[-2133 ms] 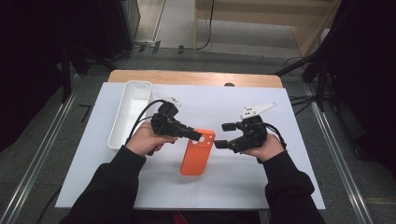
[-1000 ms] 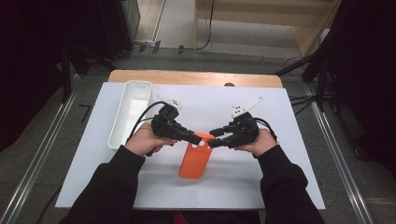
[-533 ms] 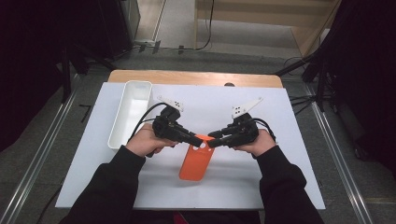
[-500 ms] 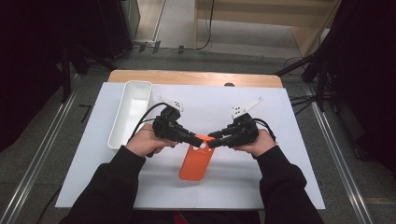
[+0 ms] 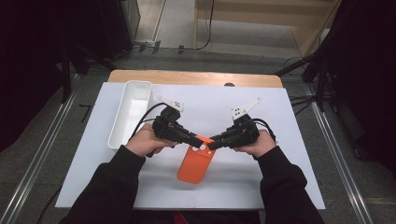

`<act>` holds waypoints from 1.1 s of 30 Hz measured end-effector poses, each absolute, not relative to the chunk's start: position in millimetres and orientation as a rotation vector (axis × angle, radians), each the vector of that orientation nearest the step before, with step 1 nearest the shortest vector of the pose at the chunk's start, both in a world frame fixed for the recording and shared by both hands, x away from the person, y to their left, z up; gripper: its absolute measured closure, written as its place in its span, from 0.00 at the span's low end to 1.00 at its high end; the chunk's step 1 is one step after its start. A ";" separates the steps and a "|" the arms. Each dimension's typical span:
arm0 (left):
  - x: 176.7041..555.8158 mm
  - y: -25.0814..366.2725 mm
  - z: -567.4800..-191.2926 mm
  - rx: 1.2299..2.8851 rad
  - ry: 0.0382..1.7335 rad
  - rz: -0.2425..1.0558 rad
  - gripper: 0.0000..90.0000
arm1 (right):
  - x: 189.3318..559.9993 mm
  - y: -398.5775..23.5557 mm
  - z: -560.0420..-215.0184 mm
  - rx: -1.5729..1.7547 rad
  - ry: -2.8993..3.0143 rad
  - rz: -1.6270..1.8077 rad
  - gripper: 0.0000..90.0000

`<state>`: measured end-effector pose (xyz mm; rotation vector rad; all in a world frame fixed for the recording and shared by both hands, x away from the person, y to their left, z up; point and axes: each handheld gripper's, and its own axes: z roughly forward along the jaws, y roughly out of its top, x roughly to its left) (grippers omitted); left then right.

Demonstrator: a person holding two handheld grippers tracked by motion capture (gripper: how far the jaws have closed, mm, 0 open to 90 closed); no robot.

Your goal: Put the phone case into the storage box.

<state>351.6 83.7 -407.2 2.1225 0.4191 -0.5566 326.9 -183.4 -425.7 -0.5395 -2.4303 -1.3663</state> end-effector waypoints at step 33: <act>355.5 90.3 -403.4 2.072 0.481 -0.382 0.35 | 330.3 -180.4 -416.4 -0.726 -2.379 -1.230 0.83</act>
